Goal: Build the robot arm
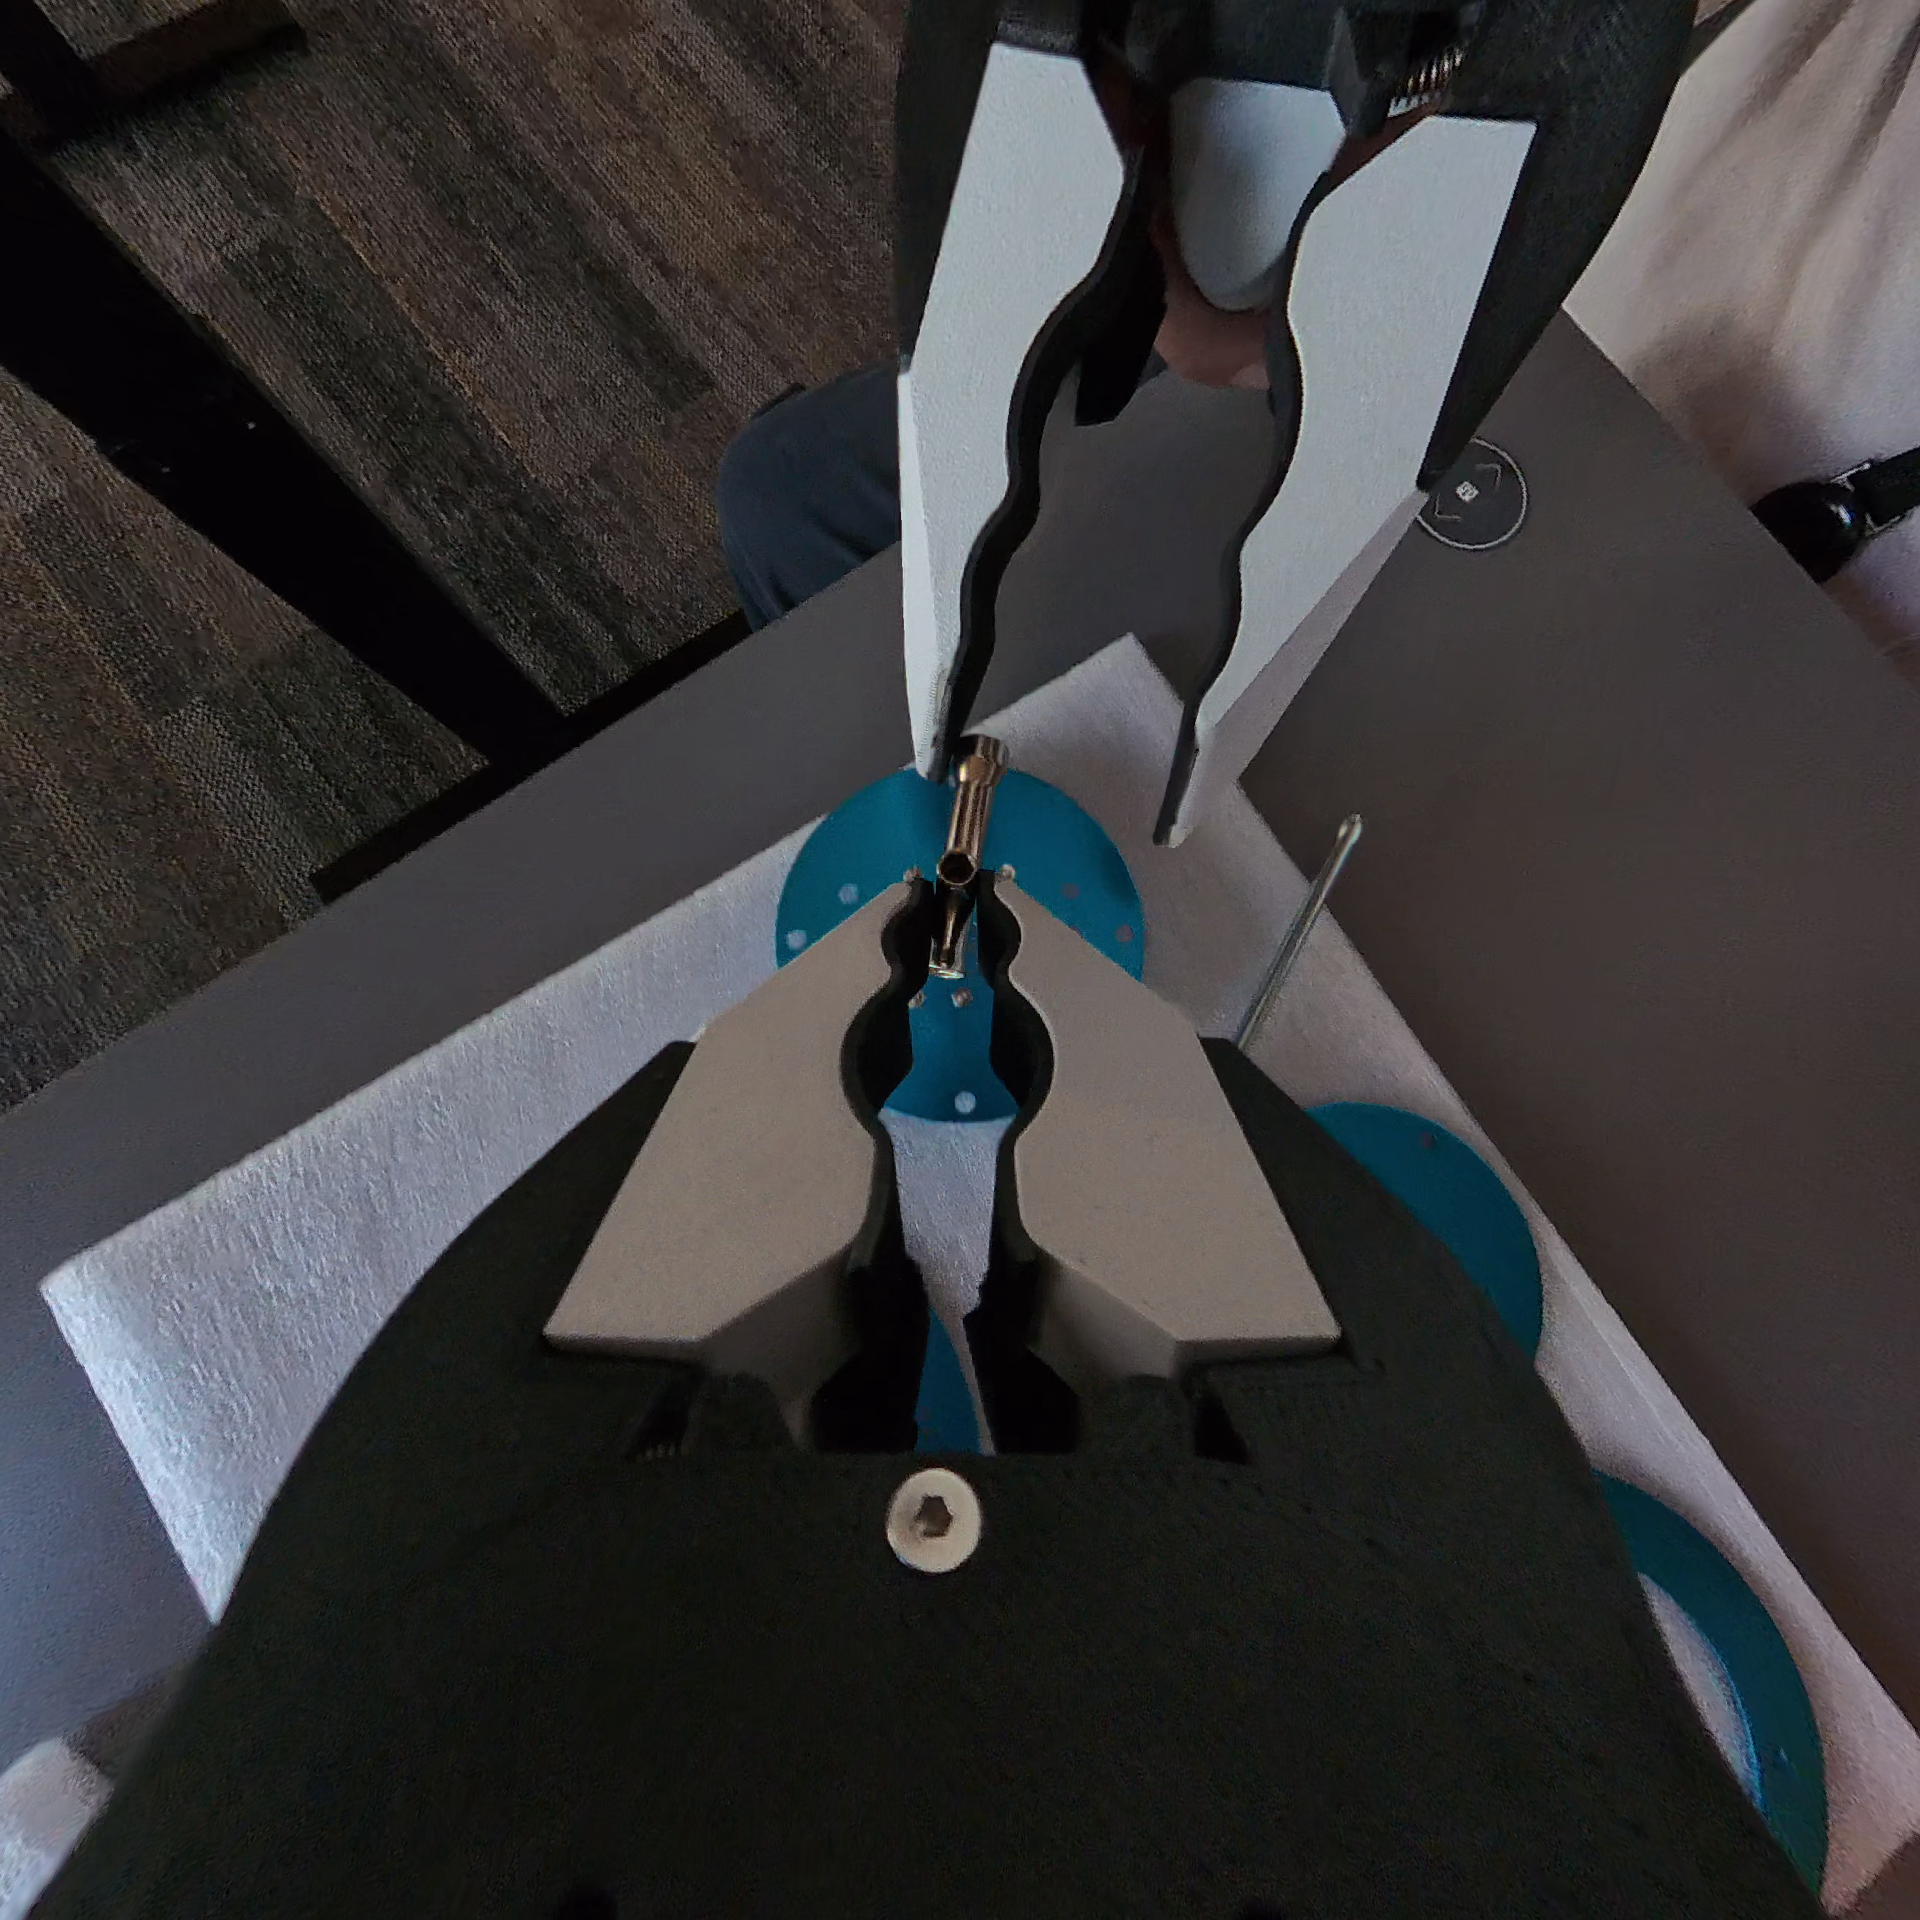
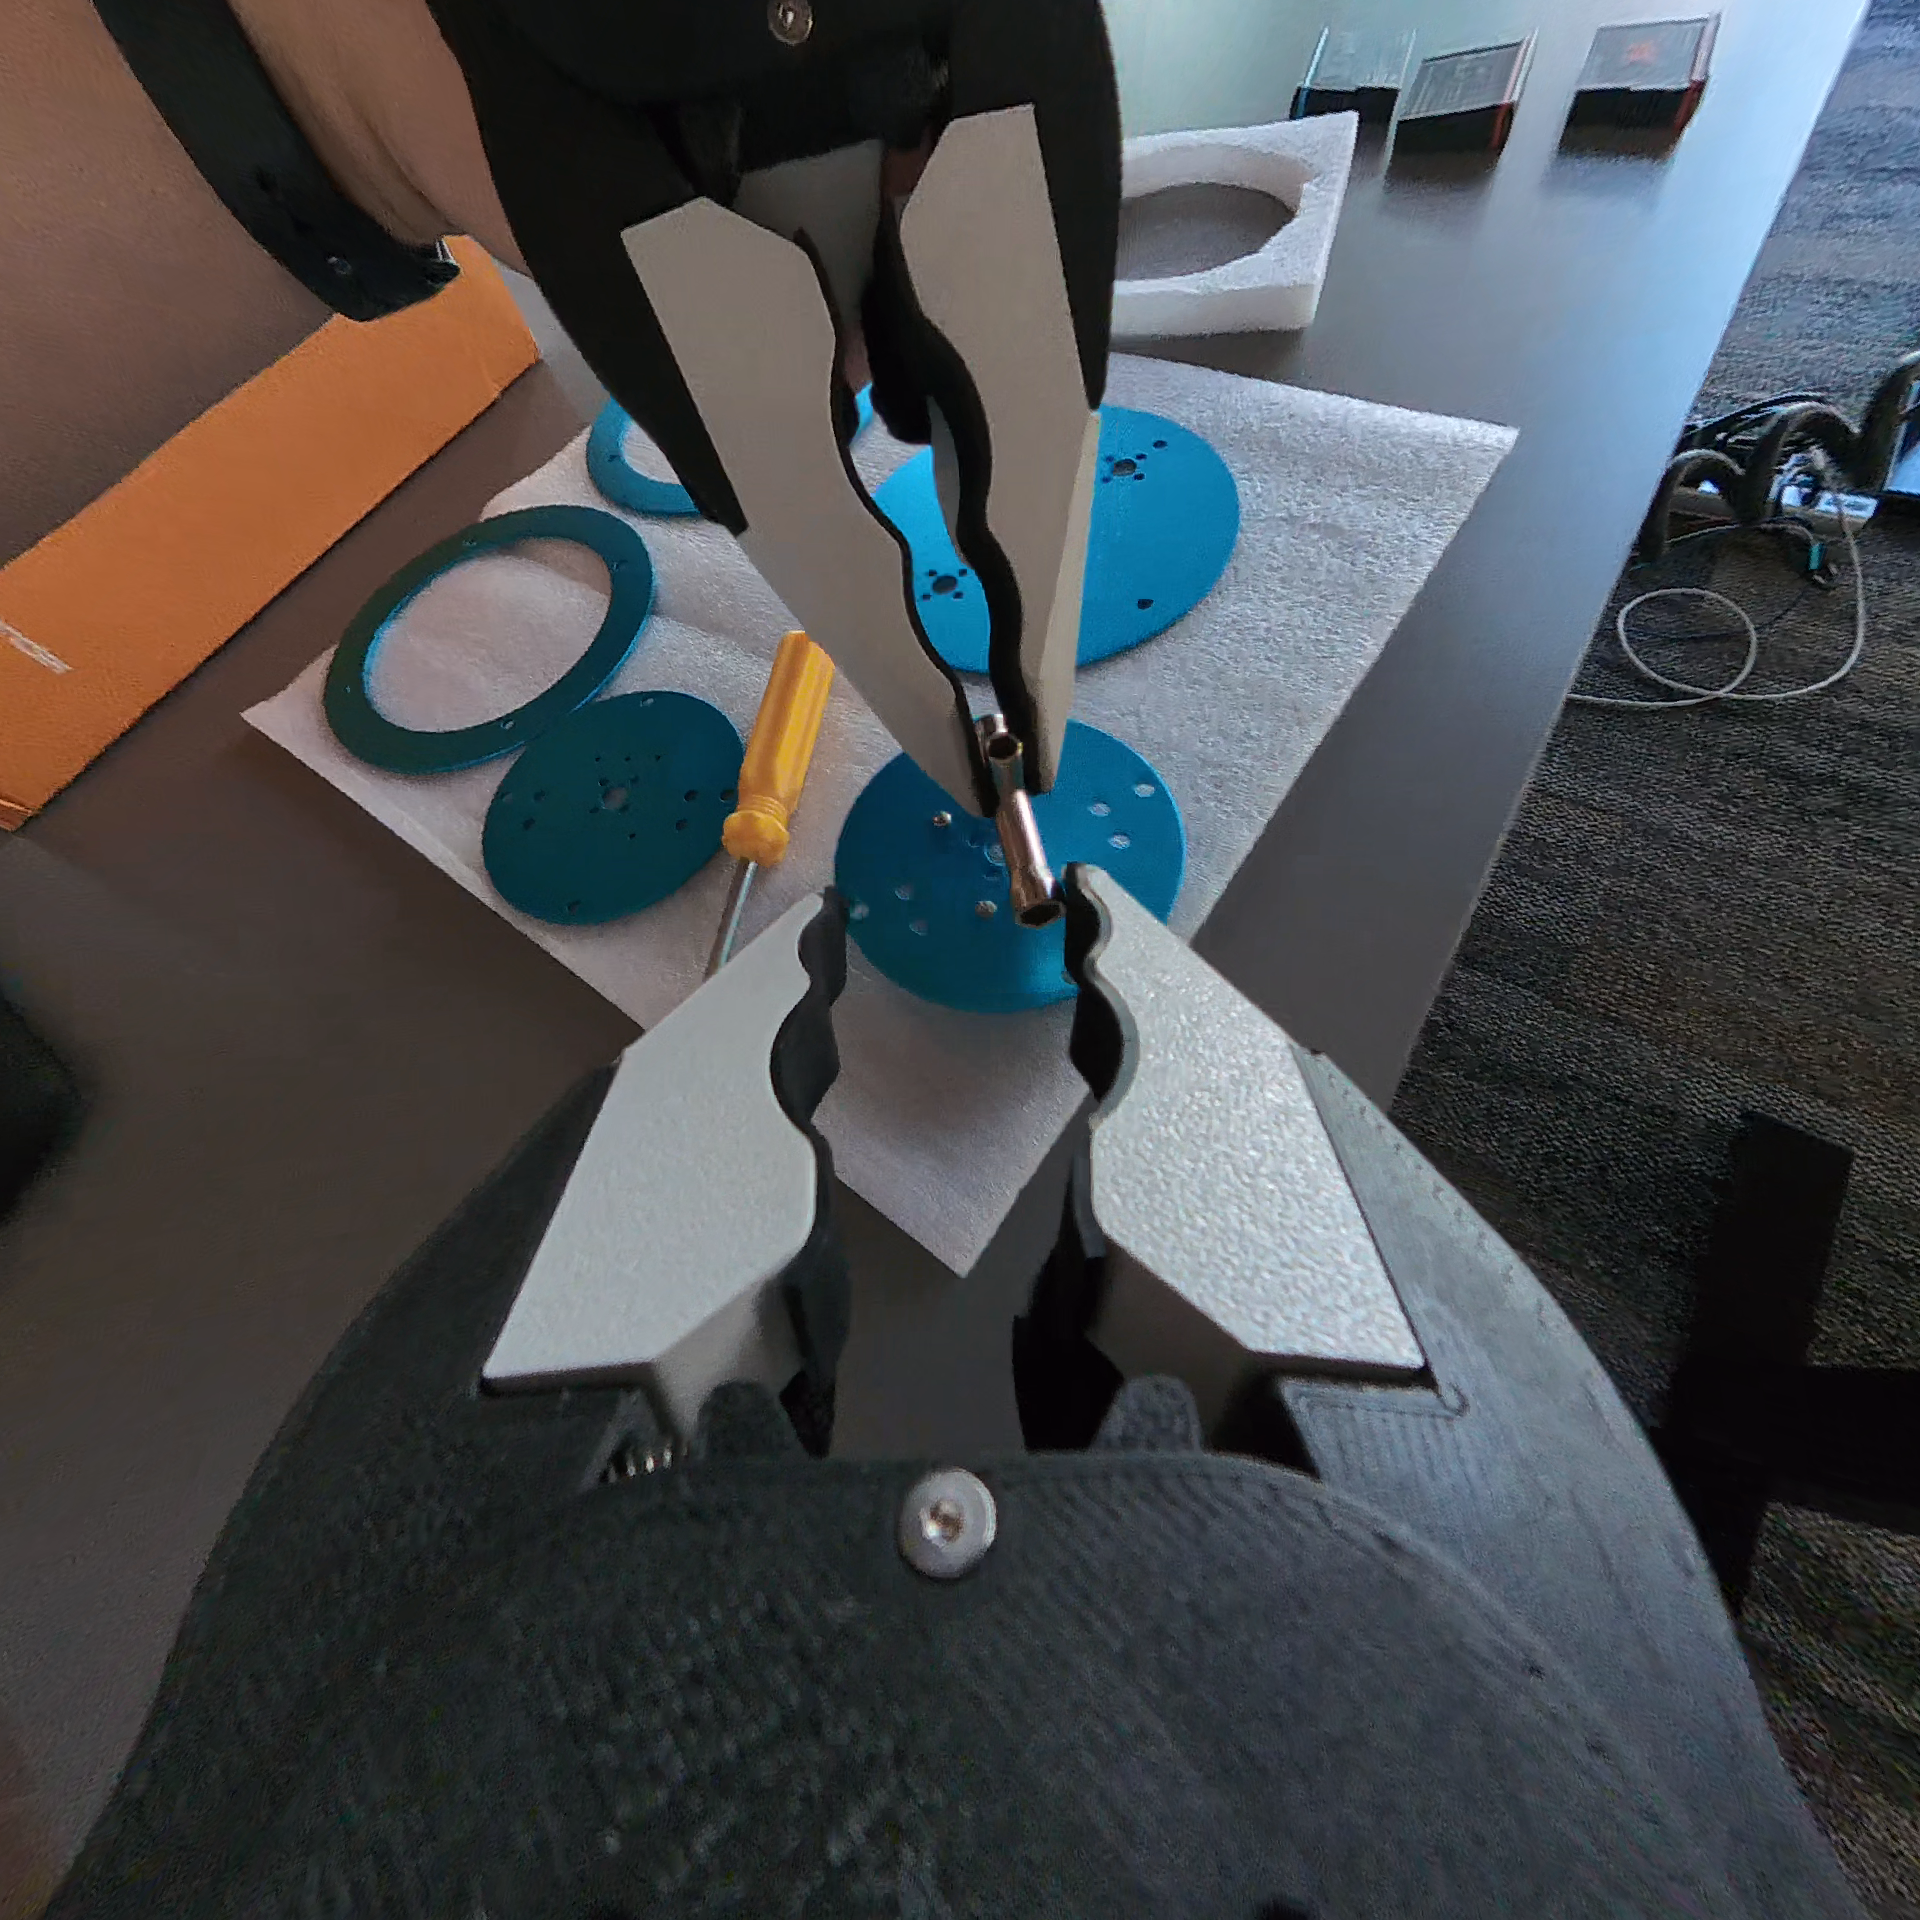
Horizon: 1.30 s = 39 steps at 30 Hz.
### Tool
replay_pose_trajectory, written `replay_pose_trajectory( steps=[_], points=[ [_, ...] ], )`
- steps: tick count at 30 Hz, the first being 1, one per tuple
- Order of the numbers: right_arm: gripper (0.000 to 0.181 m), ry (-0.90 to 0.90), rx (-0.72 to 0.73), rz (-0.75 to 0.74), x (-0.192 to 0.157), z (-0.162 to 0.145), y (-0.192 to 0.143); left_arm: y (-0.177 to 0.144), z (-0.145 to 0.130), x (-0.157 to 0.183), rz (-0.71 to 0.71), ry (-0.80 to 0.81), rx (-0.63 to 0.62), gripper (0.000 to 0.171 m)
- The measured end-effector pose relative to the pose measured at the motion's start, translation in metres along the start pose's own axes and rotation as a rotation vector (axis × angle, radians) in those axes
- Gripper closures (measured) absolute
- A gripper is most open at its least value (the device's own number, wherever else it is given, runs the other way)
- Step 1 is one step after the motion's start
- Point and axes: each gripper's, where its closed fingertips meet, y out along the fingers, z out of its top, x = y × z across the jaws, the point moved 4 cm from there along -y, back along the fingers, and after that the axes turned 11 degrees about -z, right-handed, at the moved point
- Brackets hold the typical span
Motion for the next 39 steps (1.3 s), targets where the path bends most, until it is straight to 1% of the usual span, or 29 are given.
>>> replay_pose_trajectory(
  steps=[2,5,9,17,21,27,30,35,39],
  points=[
    [0.138,-0.013,-0.001,0.021,-0.005,0.002,0.006,-0.004,-0.006,0.002,0.008,-0.019,0.005,0.165],
    [0.137,-0.058,-0.009,0.009,-0.009,0.003,0.014,-0.008,-0.013,0.003,0.025,-0.031,0.006,0.165],
    [0.136,-0.044,-0.027,0.026,-0.011,0.000,0.018,-0.005,-0.019,0.004,0.021,-0.049,0.008,0.165],
    [0.136,-0.044,-0.029,0.022,-0.009,-0.002,0.020,-0.001,-0.023,0.002,0.031,-0.032,0.041,0.165],
    [0.136,-0.036,-0.040,0.023,-0.007,-0.003,0.022,-0.001,-0.022,0.002,0.044,-0.005,0.024,0.166],
    [0.133,-0.023,-0.058,0.023,-0.012,-0.009,0.021,0.000,-0.022,0.000,0.014,-0.004,0.058,0.164],
    [0.133,-0.034,-0.030,0.009,-0.016,-0.007,0.019,-0.001,-0.024,0.001,0.000,0.002,0.054,0.164],
    [0.133,-0.051,-0.031,-0.018,-0.012,-0.004,0.022,-0.001,-0.025,0.001,0.005,-0.001,0.067,0.165],
    [0.132,-0.022,-0.027,0.006,-0.011,-0.005,0.021,-0.001,-0.025,0.001,0.000,-0.004,0.067,0.165]
  ],
)
